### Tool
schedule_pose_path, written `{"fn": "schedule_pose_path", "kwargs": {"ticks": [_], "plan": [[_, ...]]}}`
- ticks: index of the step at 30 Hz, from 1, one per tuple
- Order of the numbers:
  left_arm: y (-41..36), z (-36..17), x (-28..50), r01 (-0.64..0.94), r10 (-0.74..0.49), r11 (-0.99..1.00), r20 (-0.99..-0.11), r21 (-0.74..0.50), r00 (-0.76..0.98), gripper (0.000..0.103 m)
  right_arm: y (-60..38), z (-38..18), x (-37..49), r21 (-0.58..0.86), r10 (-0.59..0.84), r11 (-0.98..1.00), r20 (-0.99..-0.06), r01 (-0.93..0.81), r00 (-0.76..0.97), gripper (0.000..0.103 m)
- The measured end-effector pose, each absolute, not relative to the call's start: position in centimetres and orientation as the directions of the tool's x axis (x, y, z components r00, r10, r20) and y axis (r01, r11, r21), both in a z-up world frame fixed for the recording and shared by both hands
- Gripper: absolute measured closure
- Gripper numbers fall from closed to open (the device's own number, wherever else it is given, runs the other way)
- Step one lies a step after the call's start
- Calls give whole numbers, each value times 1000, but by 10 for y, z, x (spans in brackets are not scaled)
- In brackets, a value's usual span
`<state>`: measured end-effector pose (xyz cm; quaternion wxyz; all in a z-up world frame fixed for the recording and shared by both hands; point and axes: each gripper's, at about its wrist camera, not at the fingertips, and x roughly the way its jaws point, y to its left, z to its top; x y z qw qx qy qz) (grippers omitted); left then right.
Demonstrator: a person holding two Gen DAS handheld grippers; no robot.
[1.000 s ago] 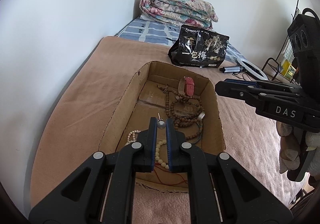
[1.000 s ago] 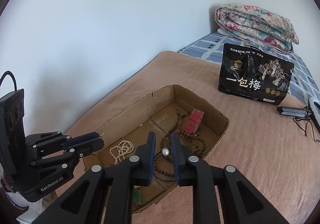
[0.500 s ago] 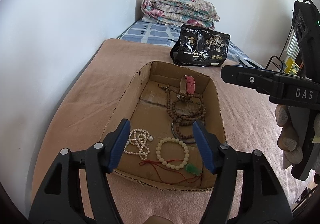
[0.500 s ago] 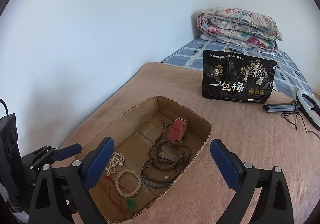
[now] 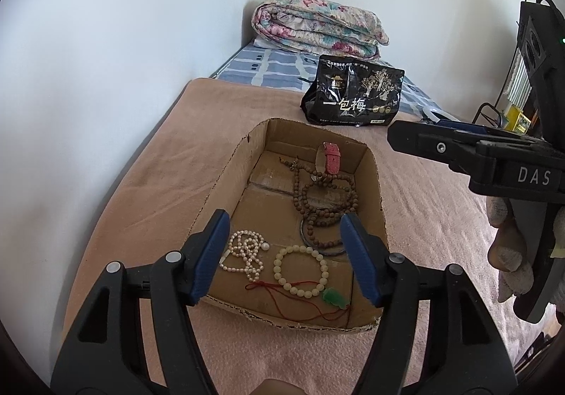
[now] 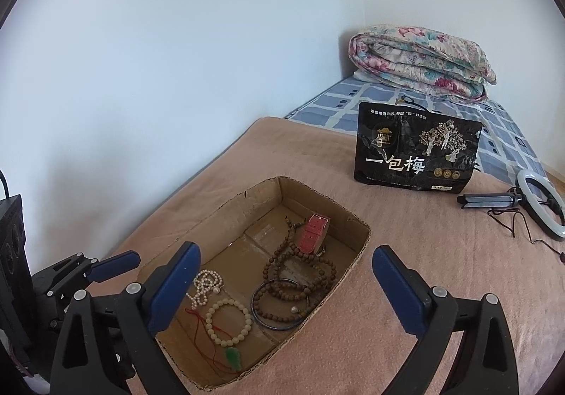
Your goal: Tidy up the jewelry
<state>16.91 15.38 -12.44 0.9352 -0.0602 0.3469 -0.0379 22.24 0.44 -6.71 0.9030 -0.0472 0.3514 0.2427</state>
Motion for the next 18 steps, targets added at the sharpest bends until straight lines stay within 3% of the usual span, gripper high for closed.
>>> {"fn": "schedule_pose_path", "kwargs": {"ticks": [13, 18], "plan": [[144, -95, 130, -8, -73, 992, -611, -130, 788, 36, -19, -45, 182, 56, 397, 877, -645, -478, 653, 3], [134, -82, 107, -12, -47, 995, -586, -96, 809, 21, -36, -31, 164, 71, 394, 889, -623, -452, 676, 0]]}}
